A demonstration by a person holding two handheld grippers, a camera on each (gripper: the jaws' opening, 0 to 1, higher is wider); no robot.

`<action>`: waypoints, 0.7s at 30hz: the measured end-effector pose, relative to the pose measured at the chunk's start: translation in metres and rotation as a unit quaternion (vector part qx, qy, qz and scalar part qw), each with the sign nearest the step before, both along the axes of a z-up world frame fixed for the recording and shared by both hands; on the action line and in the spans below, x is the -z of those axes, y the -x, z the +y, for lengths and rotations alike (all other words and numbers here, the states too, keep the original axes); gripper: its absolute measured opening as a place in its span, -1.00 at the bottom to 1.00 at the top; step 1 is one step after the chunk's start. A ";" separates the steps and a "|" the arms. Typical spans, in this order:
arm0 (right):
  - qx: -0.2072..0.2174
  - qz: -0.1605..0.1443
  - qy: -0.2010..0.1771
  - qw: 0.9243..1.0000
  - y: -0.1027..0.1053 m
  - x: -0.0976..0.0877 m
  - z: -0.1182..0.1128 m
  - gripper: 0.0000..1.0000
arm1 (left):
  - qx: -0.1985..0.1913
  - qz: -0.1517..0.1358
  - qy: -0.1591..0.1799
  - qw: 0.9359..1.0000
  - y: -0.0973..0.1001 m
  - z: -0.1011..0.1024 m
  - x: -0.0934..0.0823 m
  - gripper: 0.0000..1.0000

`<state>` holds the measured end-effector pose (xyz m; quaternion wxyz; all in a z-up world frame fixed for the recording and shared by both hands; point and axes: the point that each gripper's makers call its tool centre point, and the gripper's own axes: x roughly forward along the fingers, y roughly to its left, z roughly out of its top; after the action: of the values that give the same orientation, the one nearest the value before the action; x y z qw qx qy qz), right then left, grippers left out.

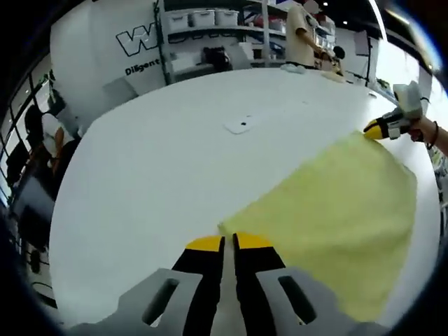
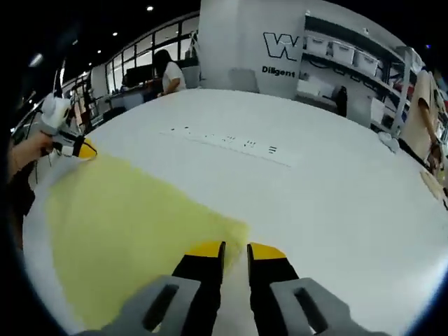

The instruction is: Fold the garment on the visible template until the final outline fits inside the template.

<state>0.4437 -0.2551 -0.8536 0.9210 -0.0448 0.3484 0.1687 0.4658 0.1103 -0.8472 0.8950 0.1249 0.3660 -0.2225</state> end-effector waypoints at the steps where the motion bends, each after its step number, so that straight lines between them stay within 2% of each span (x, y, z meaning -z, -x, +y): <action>1: 0.015 0.006 -0.020 1.000 0.001 -0.002 0.001 -0.71 | -0.004 0.003 0.009 1.000 0.001 0.000 -0.001 -0.85; 4: 0.037 0.023 -0.055 0.998 0.005 -0.004 0.003 -0.53 | -0.010 0.006 0.017 1.000 0.004 -0.002 -0.005 -0.79; 10: 0.038 0.026 -0.070 0.996 0.013 -0.011 0.010 -0.34 | -0.016 0.004 0.037 0.999 0.009 -0.007 -0.017 -0.47; 14: 0.039 0.029 -0.082 0.995 0.019 -0.015 0.014 -0.16 | -0.018 0.006 0.052 0.998 0.015 -0.012 -0.022 -0.13; 17: 0.030 0.026 -0.093 0.995 0.027 -0.022 0.019 -0.07 | -0.019 0.011 0.058 0.998 0.021 -0.015 -0.024 0.05; 21: 0.020 0.021 -0.099 0.995 0.035 -0.029 0.024 0.10 | -0.012 0.003 0.072 0.997 0.031 -0.020 -0.029 0.17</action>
<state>0.4082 -0.2314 -0.8243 0.9164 0.0575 0.3505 0.1848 0.4352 0.0899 -0.8180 0.9031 0.0553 0.3534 -0.2377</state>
